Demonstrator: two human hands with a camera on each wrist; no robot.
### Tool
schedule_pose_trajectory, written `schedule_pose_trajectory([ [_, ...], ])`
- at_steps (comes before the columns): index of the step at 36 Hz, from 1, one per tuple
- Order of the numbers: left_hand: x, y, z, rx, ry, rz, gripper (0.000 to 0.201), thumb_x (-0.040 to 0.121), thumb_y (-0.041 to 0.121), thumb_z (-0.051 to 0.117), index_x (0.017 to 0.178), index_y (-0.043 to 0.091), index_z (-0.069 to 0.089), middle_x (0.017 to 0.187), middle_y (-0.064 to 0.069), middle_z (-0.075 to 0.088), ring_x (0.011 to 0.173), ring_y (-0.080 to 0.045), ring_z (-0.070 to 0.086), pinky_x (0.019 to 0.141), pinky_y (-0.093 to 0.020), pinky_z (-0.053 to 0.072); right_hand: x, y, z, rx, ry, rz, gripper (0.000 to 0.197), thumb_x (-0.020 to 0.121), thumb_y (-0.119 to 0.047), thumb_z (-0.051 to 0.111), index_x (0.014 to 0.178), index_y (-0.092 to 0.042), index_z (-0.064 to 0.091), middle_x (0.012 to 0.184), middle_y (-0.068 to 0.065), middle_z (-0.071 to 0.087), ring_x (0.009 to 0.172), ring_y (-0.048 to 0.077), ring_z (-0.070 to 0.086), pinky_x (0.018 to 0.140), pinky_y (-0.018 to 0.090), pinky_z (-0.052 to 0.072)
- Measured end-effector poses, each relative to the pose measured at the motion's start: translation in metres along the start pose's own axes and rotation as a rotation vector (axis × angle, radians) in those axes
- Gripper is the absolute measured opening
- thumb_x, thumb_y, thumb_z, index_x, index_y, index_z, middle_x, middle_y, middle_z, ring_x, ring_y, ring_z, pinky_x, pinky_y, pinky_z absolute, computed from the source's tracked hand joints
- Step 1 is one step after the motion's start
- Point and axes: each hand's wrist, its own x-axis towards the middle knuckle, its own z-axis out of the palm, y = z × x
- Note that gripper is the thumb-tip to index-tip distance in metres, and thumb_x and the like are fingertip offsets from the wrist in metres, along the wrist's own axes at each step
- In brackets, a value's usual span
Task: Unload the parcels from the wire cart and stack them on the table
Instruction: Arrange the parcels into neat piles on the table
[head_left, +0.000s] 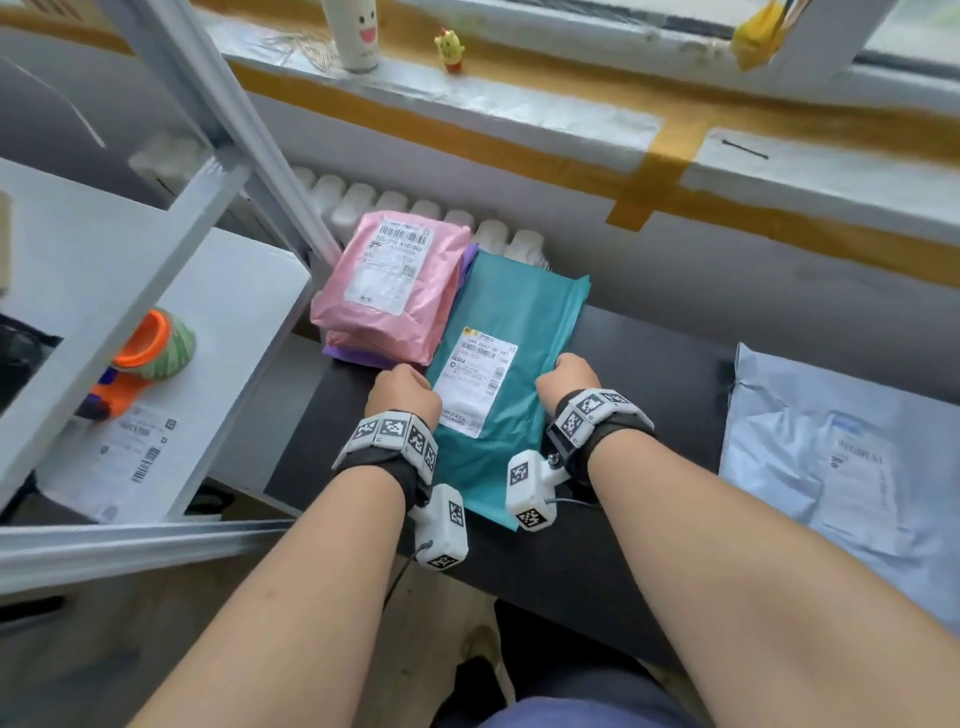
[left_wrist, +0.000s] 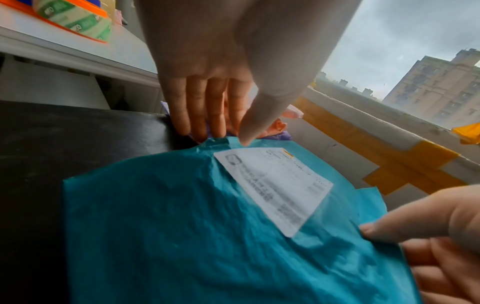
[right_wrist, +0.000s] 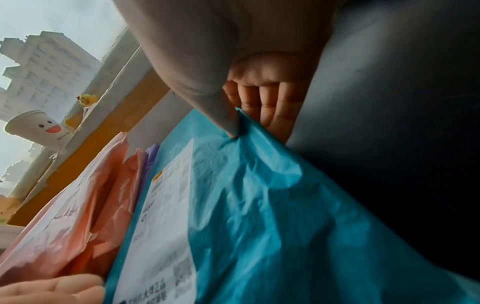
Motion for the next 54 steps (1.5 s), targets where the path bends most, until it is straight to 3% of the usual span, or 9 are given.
schedule_pose_trajectory([
  [5, 0.0, 0.0, -0.001, 0.012, 0.048, 0.029, 0.024, 0.084, 0.007, 0.049, 0.1, 0.016, 0.064, 0.117, -0.01, 0.06, 0.107, -0.029, 0.057, 0.089, -0.032, 0.045, -0.003, -0.003, -0.002, -0.026, 0.002, 0.029, 0.023, 0.091, -0.013, 0.049, 0.112, -0.004, 0.057, 0.11, 0.015, 0.064, 0.084, 0.031, 0.055, 0.069, 0.03, 0.04],
  [12, -0.015, 0.006, -0.01, -0.006, 0.058, 0.121, 0.029, 0.084, 0.006, 0.048, 0.104, 0.016, 0.065, 0.119, -0.008, 0.058, 0.108, -0.026, 0.057, 0.086, -0.029, 0.044, -0.022, 0.009, -0.013, 0.032, 0.085, 0.072, 0.035, 0.092, -0.012, 0.049, 0.127, -0.005, 0.044, 0.118, 0.015, 0.06, 0.105, 0.033, 0.058, 0.072, 0.03, 0.037],
  [23, -0.074, 0.031, -0.004, 0.031, -0.035, 0.382, 0.035, 0.085, 0.01, 0.05, 0.115, 0.018, 0.065, 0.123, -0.008, 0.062, 0.112, -0.027, 0.057, 0.093, -0.03, 0.044, -0.094, 0.06, -0.032, 0.102, 0.239, 0.057, 0.037, 0.092, -0.011, 0.05, 0.128, -0.011, 0.05, 0.128, 0.011, 0.057, 0.114, 0.03, 0.056, 0.079, 0.026, 0.039],
  [27, -0.11, 0.047, 0.013, 0.063, -0.102, 0.488, 0.033, 0.086, 0.013, 0.05, 0.115, 0.018, 0.064, 0.123, -0.006, 0.062, 0.107, -0.028, 0.061, 0.093, -0.032, 0.047, -0.127, 0.098, -0.046, 0.109, 0.315, 0.091, 0.034, 0.091, -0.012, 0.05, 0.125, -0.013, 0.055, 0.128, 0.011, 0.058, 0.117, 0.029, 0.055, 0.089, 0.027, 0.041],
  [30, -0.139, 0.063, 0.028, 0.11, -0.139, 0.582, 0.033, 0.085, 0.013, 0.048, 0.113, 0.018, 0.065, 0.121, -0.008, 0.062, 0.104, -0.031, 0.062, 0.091, -0.033, 0.049, -0.152, 0.133, -0.061, 0.137, 0.368, 0.145, 0.03, 0.09, -0.01, 0.05, 0.119, -0.013, 0.057, 0.125, 0.01, 0.06, 0.115, 0.029, 0.056, 0.085, 0.025, 0.04],
  [35, -0.19, 0.089, 0.056, 0.179, -0.212, 0.727, 0.034, 0.088, 0.014, 0.046, 0.118, 0.018, 0.062, 0.127, -0.008, 0.057, 0.109, -0.029, 0.058, 0.091, -0.033, 0.045, -0.189, 0.185, -0.089, 0.136, 0.474, 0.243, 0.021, 0.093, -0.011, 0.046, 0.108, -0.004, 0.06, 0.122, 0.018, 0.061, 0.114, 0.033, 0.056, 0.091, 0.032, 0.044],
  [40, -0.244, 0.115, 0.088, 0.243, -0.28, 0.853, 0.035, 0.089, 0.013, 0.044, 0.119, 0.016, 0.059, 0.128, -0.009, 0.053, 0.106, -0.029, 0.058, 0.086, -0.03, 0.043, -0.217, 0.236, -0.116, 0.194, 0.537, 0.331, 0.03, 0.093, -0.012, 0.046, 0.117, -0.003, 0.061, 0.125, 0.016, 0.061, 0.115, 0.033, 0.057, 0.089, 0.03, 0.044],
  [47, -0.313, 0.148, 0.143, 0.371, -0.356, 0.985, 0.037, 0.091, 0.015, 0.046, 0.127, 0.018, 0.054, 0.137, -0.005, 0.046, 0.119, -0.024, 0.051, 0.096, -0.032, 0.04, -0.254, 0.314, -0.15, 0.264, 0.577, 0.402, 0.031, 0.095, -0.012, 0.045, 0.121, -0.004, 0.059, 0.127, 0.015, 0.06, 0.117, 0.033, 0.055, 0.091, 0.031, 0.044],
  [54, -0.409, 0.206, 0.228, 0.434, -0.426, 1.097, 0.036, 0.091, 0.012, 0.044, 0.126, 0.016, 0.055, 0.133, -0.007, 0.048, 0.118, -0.027, 0.051, 0.096, -0.032, 0.04, -0.275, 0.436, -0.211, 0.347, 0.602, 0.513, 0.029, 0.093, -0.013, 0.048, 0.118, -0.007, 0.064, 0.123, 0.013, 0.063, 0.113, 0.031, 0.058, 0.087, 0.028, 0.043],
])
